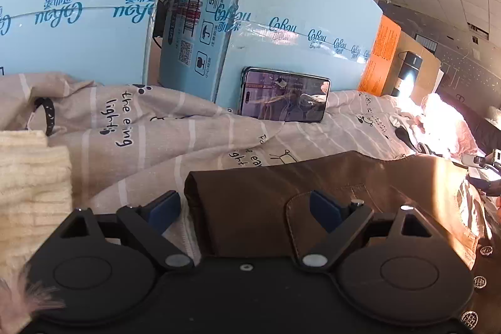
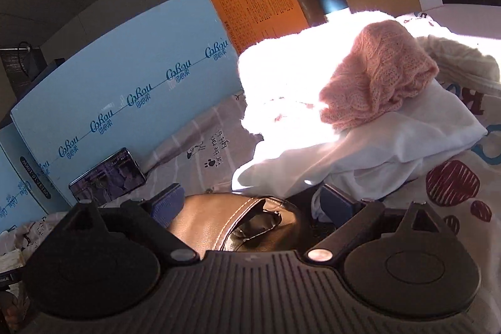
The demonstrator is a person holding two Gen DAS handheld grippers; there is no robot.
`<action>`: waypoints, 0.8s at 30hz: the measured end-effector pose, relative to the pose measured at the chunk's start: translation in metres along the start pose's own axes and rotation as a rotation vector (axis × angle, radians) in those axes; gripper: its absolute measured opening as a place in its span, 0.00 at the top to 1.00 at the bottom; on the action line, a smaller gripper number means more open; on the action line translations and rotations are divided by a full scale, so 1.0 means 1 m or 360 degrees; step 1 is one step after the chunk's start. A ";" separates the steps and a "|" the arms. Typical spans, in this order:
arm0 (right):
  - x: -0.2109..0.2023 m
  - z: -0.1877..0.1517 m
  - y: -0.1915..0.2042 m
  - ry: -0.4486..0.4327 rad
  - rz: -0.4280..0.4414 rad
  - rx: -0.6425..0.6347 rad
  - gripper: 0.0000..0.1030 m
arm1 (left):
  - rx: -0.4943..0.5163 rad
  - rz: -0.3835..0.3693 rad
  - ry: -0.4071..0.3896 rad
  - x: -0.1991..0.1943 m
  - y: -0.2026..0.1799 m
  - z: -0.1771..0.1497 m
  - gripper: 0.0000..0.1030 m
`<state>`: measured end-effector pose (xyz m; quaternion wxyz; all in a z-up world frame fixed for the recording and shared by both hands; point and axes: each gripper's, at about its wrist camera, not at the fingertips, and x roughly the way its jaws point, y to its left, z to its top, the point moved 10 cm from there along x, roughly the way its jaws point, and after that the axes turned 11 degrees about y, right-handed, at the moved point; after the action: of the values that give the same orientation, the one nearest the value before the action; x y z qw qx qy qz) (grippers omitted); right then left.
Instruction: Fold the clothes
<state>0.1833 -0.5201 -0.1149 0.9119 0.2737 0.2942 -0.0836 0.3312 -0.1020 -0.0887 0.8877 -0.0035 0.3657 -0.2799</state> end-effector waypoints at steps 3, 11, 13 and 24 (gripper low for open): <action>0.021 -0.012 -0.009 0.0158 0.0039 0.0097 0.09 | 0.0131 0.0186 -0.0039 -0.004 -0.004 0.000 0.12; 0.023 -0.014 -0.002 0.0141 0.0052 0.0016 0.09 | 0.0373 0.0184 0.0062 0.021 -0.013 0.004 0.12; 0.022 -0.015 -0.001 0.0138 0.0054 0.0007 0.09 | 0.0333 0.0078 0.0098 0.029 -0.010 0.008 0.12; 0.024 -0.015 -0.001 0.0130 0.0091 0.0021 0.07 | 0.0620 -0.0355 0.0064 0.000 -0.060 -0.008 0.13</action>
<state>0.1949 -0.5126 -0.1394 0.8993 0.2911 0.3228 -0.0482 0.2969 -0.1509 -0.0816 0.8276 0.1330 0.3197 -0.4417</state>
